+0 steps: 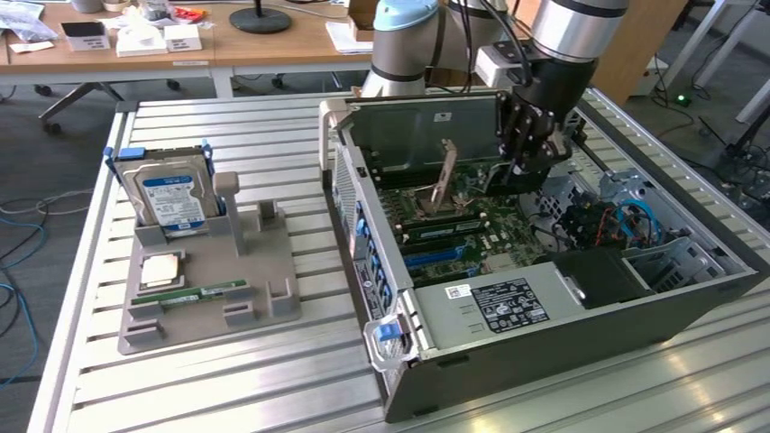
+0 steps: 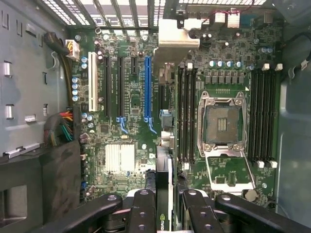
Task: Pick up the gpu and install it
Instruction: 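Insert the gpu into the slot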
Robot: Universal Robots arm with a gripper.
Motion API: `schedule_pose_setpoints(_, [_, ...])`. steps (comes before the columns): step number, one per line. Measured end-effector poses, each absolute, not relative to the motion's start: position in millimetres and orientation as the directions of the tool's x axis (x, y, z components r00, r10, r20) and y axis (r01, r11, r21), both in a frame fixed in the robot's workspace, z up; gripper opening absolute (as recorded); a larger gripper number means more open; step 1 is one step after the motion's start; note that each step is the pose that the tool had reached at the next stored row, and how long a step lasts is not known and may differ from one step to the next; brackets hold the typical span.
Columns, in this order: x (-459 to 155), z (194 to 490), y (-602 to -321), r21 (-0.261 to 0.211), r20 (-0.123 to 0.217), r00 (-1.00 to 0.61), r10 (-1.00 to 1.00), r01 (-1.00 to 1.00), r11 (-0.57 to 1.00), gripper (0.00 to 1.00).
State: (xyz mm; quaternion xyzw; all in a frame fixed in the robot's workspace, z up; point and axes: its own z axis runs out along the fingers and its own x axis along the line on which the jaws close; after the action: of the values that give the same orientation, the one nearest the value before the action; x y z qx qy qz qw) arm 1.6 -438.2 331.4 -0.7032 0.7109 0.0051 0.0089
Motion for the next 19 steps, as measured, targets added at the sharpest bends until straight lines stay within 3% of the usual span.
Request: schedule_pose_setpoints(19, [-15, 308, -438, -0.006, -0.02, -0.011, -1.0, -1.0, 0.011, 0.26])
